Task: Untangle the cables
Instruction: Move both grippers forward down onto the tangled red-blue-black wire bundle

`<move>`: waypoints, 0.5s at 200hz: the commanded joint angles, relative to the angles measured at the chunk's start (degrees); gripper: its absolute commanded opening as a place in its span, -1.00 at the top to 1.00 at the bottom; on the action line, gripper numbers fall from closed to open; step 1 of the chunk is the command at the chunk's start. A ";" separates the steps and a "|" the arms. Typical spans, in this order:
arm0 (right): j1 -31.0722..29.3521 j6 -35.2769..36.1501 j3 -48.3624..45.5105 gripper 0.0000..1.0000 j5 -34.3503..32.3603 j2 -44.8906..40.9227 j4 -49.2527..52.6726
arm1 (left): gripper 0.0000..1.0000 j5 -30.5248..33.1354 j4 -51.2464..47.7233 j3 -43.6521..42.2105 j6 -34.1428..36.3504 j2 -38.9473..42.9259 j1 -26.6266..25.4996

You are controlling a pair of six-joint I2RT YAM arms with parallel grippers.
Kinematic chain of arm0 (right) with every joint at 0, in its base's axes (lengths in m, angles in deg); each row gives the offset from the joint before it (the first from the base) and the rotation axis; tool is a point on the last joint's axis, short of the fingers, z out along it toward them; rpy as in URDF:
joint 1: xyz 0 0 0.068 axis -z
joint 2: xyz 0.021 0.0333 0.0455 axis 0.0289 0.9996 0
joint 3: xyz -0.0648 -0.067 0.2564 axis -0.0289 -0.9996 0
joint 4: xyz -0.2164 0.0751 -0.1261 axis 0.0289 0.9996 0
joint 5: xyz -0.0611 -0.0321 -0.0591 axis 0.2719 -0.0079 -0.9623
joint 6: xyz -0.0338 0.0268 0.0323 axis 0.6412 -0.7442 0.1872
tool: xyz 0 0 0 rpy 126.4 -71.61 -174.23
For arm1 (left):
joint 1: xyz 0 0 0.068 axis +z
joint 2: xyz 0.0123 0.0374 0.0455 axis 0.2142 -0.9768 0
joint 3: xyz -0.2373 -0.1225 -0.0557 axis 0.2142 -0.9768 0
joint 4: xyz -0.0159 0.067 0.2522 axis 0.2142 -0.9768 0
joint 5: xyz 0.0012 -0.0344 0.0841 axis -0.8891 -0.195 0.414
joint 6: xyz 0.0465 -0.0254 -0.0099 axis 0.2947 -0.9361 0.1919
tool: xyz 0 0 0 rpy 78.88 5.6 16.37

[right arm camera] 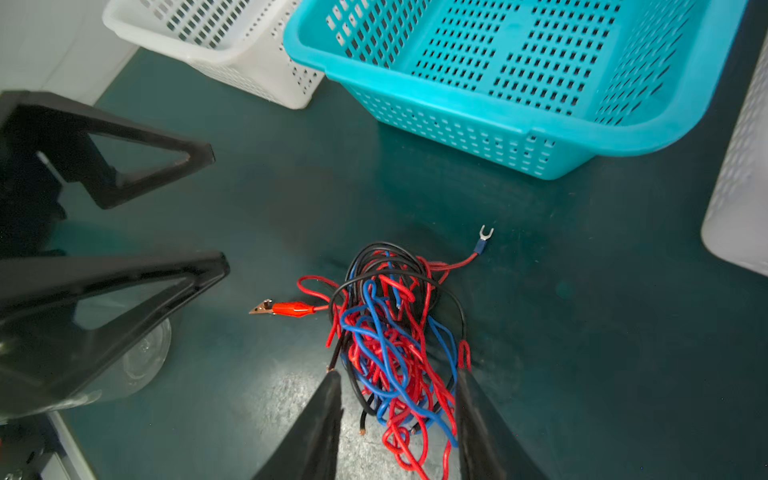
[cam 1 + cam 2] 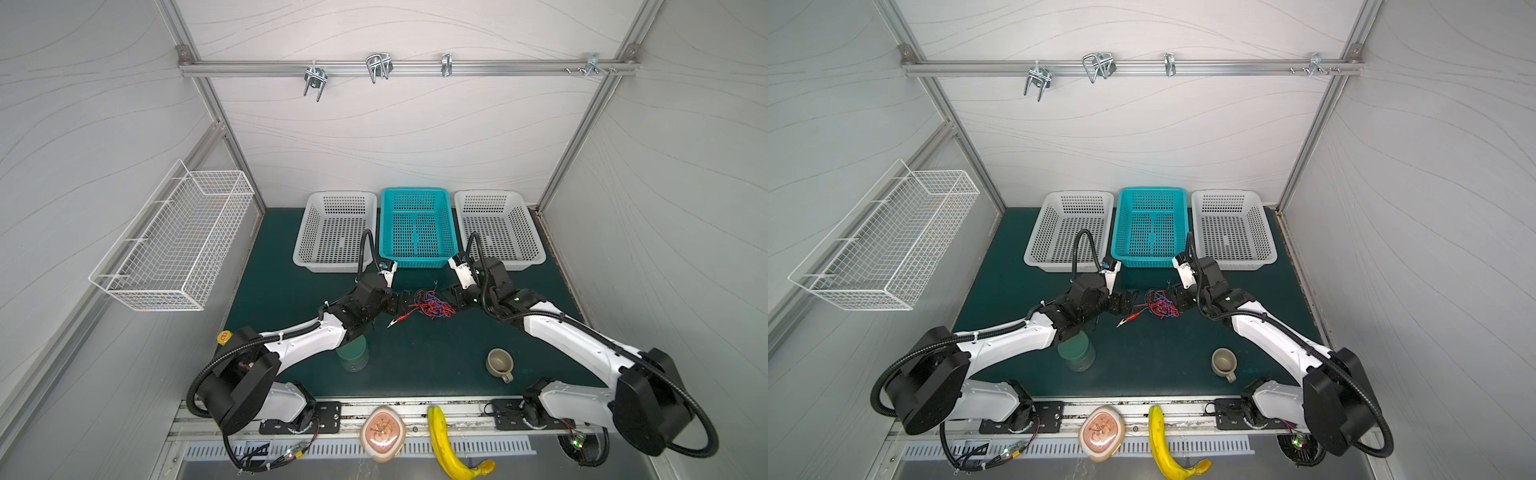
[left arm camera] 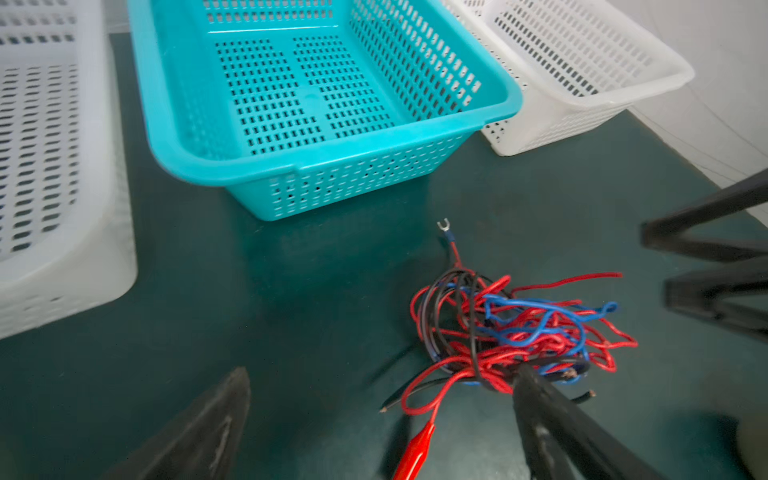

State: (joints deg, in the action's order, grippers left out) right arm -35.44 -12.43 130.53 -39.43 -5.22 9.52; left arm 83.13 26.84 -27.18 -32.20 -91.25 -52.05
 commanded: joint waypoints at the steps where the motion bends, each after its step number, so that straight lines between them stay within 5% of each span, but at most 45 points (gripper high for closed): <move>1: -0.56 -0.52 0.13 0.15 1.47 2.41 -2.50 | -0.99 -0.23 4.68 3.01 1.03 -1.32 -0.31; 49: -1.13 -0.78 1.88 0.23 3.13 9.16 -4.91 | -0.99 -0.73 3.46 3.90 1.96 -1.97 -0.44; 100: -2.42 -0.09 5.56 0.93 4.67 14.68 -4.36 | -0.98 0.06 3.27 3.82 2.44 -2.22 -0.48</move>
State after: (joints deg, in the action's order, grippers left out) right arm -36.62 -13.02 134.16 -36.37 7.80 5.14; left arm 83.00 28.33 -25.76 -30.60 -92.71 -52.29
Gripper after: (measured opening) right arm 0.103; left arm 0.993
